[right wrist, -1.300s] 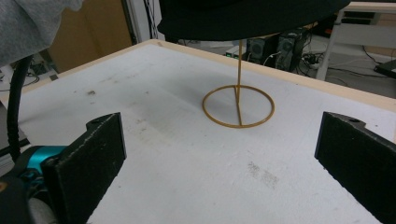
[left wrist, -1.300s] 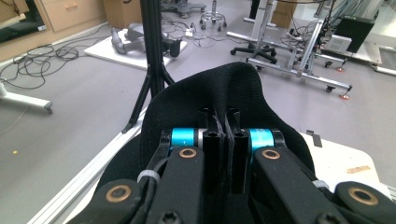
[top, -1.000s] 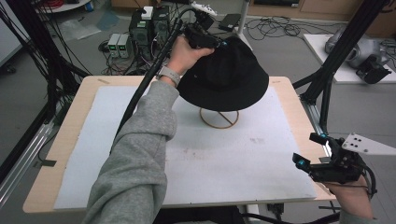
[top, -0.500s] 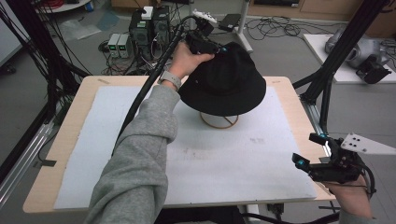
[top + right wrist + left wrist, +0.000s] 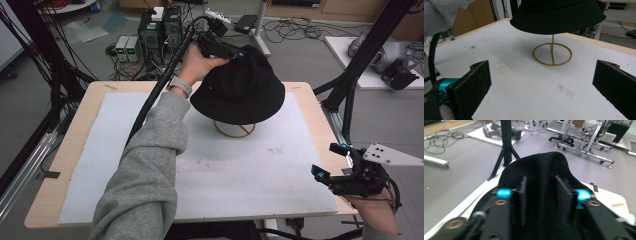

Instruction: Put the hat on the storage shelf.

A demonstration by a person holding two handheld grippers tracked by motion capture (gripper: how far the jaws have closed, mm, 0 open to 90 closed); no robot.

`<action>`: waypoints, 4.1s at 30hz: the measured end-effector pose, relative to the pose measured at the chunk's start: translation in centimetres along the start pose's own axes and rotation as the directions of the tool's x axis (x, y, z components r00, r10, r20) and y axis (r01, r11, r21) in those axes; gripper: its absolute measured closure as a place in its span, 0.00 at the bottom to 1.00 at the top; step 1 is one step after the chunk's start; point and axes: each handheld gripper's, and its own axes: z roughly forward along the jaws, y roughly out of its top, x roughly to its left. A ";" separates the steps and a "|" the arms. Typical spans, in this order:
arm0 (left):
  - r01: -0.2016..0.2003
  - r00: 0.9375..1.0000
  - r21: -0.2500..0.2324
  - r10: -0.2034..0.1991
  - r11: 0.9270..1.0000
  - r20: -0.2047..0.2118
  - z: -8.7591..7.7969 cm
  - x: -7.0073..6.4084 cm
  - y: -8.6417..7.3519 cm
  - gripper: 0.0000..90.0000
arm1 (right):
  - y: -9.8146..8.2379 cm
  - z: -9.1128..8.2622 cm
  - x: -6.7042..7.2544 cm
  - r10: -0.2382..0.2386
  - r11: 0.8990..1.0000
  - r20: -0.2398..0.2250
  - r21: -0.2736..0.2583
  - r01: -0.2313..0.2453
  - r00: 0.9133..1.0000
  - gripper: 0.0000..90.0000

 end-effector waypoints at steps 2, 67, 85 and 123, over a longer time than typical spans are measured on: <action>0.004 1.000 0.002 -0.004 1.000 -0.001 -0.2 0.1 0.0 0.55 | 0.0 0.1 0.0 -0.001 1.000 -0.001 0.004 0.001 1.000 0.01; 0.072 0.983 -0.150 -0.095 0.986 -0.156 -16.9 -2.3 -11.2 0.12 | 0.3 4.5 0.4 -0.035 0.998 -0.061 0.054 0.039 0.998 0.01; 0.054 0.972 -0.175 -0.091 0.983 -0.215 -19.9 -5.2 -15.7 0.11 | 0.1 4.8 -0.3 -0.023 1.000 -0.012 0.019 0.023 1.000 0.01; 0.075 0.946 -0.251 -0.148 0.965 -0.287 -21.6 -9.3 -25.2 0.11 | 0.3 6.3 -0.4 -0.008 1.000 0.003 0.003 0.008 1.000 0.01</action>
